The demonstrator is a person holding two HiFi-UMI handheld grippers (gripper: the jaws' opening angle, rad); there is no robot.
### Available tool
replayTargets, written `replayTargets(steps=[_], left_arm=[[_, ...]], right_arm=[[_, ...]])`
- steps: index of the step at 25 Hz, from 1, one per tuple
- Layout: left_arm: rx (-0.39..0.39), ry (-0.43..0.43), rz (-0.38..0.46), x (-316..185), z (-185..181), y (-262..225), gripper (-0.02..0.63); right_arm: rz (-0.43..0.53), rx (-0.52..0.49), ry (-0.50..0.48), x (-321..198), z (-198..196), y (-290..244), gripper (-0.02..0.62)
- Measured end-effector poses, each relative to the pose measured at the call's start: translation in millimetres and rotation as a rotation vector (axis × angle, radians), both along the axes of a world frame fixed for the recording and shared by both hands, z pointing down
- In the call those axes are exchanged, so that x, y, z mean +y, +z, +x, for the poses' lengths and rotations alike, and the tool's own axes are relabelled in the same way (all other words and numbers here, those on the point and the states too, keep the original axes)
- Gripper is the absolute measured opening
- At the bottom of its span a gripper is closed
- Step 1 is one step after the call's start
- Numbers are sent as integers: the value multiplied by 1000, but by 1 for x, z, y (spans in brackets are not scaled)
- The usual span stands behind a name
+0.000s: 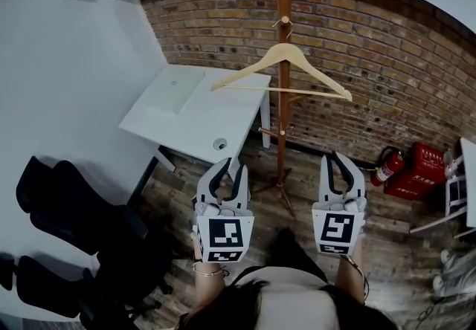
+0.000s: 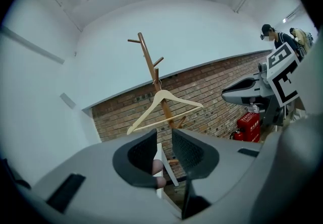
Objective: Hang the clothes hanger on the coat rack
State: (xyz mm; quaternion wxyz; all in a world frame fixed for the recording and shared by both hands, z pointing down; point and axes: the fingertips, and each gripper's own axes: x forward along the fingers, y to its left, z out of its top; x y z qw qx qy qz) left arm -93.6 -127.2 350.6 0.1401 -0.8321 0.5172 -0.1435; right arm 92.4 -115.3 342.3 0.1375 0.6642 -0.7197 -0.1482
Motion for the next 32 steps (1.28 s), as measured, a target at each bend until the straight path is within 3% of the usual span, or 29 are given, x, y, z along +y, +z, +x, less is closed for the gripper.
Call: replayTargets(steps=[17,28,32], left_arm=[[77,29,-48,72,-13,19,58],[103,27,-40,89,-12,15,21],[130,8,-44,94,-12,12,21]], right_arm=[[-20,-127,-45,79,-29,10,49],[-22,-216,-73,91,-27,11,37],[-19,-207,-96,96,-27,10,37]])
